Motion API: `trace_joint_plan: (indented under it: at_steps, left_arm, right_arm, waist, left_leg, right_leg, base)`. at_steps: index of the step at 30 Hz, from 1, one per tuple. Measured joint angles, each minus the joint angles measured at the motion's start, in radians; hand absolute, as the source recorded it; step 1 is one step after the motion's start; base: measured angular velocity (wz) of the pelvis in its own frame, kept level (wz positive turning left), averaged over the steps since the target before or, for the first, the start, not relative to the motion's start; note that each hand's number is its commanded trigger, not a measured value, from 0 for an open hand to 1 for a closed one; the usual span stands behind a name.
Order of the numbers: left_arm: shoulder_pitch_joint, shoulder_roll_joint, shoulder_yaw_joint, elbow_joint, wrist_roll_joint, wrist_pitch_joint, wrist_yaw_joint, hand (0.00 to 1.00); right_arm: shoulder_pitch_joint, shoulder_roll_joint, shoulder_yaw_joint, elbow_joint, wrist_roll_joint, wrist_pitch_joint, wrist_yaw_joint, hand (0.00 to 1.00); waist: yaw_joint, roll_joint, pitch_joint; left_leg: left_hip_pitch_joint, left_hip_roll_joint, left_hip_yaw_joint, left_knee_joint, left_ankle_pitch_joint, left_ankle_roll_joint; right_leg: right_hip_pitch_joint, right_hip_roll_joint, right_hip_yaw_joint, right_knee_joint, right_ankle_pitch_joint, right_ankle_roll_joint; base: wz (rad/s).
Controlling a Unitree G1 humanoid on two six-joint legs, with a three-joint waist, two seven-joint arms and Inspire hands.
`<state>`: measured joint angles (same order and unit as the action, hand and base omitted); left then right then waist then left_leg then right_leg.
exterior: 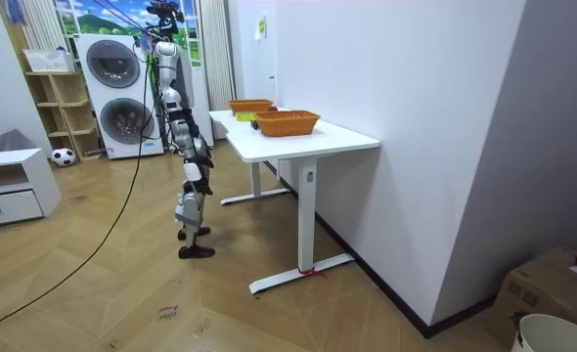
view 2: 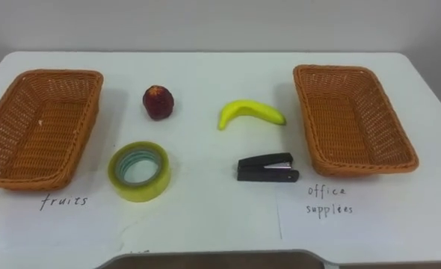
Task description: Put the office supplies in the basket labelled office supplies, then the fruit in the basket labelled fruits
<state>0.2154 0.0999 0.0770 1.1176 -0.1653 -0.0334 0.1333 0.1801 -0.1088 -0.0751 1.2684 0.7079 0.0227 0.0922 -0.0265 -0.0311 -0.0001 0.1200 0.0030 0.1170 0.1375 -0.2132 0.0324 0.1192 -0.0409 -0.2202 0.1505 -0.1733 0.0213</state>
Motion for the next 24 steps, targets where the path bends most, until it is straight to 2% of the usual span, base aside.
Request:
trace_joint_plan:
  at_steps: [4,8,13,17,24]
  left_arm:
    - [0.001,0.0,0.014,0.001,0.0,0.0,0.0,0.0]
    - [0.017,0.001,0.04,0.001,0.001,0.001,0.01,0.0]
    - [0.029,0.001,0.073,0.001,0.002,0.0,0.013,0.0]
    - [0.033,0.011,0.076,0.001,0.002,0.0,0.014,0.0]
    - [0.045,0.013,0.075,-0.024,0.007,0.0,0.014,0.0]
  right_arm:
    - [0.015,-0.001,-0.074,-0.01,0.053,0.001,-0.057,0.0]
    - [0.04,-0.002,-0.155,-0.114,0.097,-0.001,-0.135,0.0]
    - [0.037,-0.002,-0.268,-0.223,0.12,-0.003,-0.238,0.0]
    - [0.042,-0.003,-0.304,-0.376,0.122,-0.053,-0.342,0.0]
    - [0.036,-0.003,-0.334,-0.539,0.119,-0.098,-0.499,0.0]
  waist:
    - [-0.011,-0.002,-0.0004]
    - [-0.039,-0.005,0.0006]
    - [-0.056,-0.01,0.0011]
    - [-0.068,-0.011,0.0013]
    - [-0.081,-0.018,-0.0027]
  left_leg:
    - [0.012,0.001,0.012,-0.003,-0.002,0.0]
    - [0.015,0.0,0.016,-0.004,-0.003,0.001]
    - [0.029,0.0,0.022,-0.006,-0.003,0.001]
    - [0.024,0.0,0.023,-0.007,-0.003,0.001]
    - [0.005,0.0,0.023,-0.006,-0.002,0.001]
  right_leg:
    - [0.004,0.002,0.015,0.002,0.0,0.0]
    - [0.005,0.002,0.027,0.003,0.0,0.0]
    - [0.006,0.003,0.032,0.003,0.0,0.0]
    - [-0.001,0.003,0.033,0.001,0.0,0.0]
    - [-0.015,0.004,0.044,0.003,-0.002,-0.001]
  base:
    - [-0.11]
    - [-0.05]
    - [-0.05]
    - [-0.01]
    - [-0.01]
